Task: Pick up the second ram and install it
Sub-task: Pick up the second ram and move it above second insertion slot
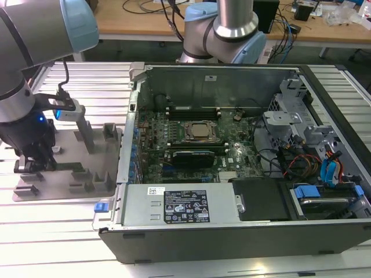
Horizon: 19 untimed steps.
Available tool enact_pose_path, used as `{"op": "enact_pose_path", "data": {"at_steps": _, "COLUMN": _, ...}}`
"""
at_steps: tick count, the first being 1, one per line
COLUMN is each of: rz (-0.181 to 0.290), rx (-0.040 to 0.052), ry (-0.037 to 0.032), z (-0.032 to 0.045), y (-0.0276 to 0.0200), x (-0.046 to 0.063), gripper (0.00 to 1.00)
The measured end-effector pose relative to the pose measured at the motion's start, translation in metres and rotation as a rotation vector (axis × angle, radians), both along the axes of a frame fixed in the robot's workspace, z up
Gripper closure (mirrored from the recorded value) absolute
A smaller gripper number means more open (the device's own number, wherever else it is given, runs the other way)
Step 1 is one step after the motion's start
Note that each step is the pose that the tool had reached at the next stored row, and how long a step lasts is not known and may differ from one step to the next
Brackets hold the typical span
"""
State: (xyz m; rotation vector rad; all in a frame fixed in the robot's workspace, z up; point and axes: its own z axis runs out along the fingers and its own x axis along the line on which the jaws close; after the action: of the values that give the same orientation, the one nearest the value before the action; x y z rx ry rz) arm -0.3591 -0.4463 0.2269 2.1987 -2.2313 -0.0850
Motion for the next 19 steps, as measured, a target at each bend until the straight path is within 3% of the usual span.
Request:
{"op": "enact_pose_path", "data": {"at_steps": 10, "rz": 0.0, "rx": 0.0, "ry": 0.0, "z": 0.009, "y": 0.0, "x": 0.0, "gripper": 0.89}}
{"op": "enact_pose_path", "data": {"at_steps": 14, "rz": 0.0, "rx": 0.0001, "ry": -0.0001, "z": 0.0203, "y": 0.0, "x": 0.0, "gripper": 0.89}}
{"op": "enact_pose_path", "data": {"at_steps": 19, "rz": 0.0, "rx": 0.0, "ry": 0.0, "z": 0.029, "y": 0.0, "x": 0.0, "gripper": 0.89}}
